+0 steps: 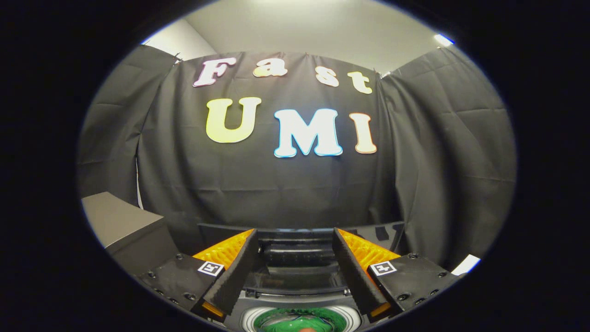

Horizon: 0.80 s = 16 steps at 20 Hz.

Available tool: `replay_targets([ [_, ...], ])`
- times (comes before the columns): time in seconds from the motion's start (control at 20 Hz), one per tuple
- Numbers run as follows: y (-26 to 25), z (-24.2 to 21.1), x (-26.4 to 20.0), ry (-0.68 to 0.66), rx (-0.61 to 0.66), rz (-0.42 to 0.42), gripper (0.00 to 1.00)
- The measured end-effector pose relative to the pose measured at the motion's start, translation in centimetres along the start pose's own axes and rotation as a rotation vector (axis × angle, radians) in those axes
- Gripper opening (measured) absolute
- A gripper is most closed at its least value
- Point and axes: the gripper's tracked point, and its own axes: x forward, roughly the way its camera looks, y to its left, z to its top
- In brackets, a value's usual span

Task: Put the clothes into the washing machine and then close the washing machine lid.

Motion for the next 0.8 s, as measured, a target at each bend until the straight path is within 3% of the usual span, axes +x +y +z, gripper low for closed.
replay_targets([
  [0.4,-2.3,-0.9,5.7,0.003,0.018,-0.053,0.99],
  [0.8,-2.4,-1.2,3.6,-0.005,0.053,-0.020,0.99],
])
